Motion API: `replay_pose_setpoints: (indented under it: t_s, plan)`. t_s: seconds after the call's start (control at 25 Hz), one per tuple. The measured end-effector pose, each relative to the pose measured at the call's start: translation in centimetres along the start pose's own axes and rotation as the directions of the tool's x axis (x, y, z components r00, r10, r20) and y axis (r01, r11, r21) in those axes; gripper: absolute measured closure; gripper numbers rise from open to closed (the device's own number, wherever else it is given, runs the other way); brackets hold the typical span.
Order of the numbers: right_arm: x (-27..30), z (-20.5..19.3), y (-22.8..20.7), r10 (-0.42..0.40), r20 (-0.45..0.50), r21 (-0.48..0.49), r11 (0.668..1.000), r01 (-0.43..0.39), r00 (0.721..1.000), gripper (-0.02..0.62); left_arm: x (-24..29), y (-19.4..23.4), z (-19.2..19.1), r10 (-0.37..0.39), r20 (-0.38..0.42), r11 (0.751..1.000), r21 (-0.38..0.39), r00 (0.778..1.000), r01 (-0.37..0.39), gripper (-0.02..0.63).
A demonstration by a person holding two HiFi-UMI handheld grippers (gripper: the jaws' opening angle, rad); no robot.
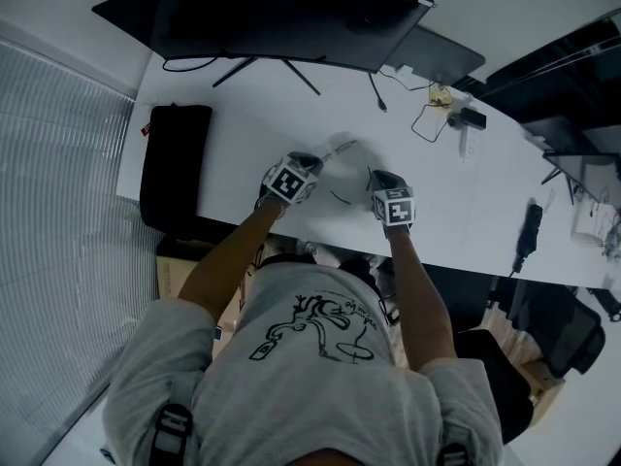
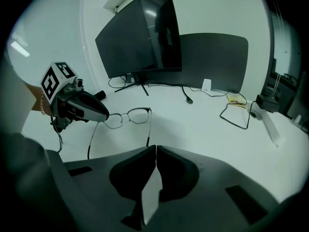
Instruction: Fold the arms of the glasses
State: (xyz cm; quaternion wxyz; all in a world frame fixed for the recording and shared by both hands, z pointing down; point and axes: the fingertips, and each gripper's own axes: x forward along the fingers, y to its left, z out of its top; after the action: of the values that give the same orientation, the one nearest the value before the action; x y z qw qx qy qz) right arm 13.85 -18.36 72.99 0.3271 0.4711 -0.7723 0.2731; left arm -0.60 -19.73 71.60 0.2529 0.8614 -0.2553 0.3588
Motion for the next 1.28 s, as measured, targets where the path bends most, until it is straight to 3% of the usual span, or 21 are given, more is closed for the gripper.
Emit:
replay_pose_setpoints:
  t_s: [1.28]
  plan:
    - [-1.3, 0.3, 4.0, 0.085, -0.009, -0.031, 0.996, -0.086, 0.996, 0.584, -0.3, -3.0, -1.1, -0.032, -0.002, 0.999, 0.008, 0.999, 0.032, 0.569]
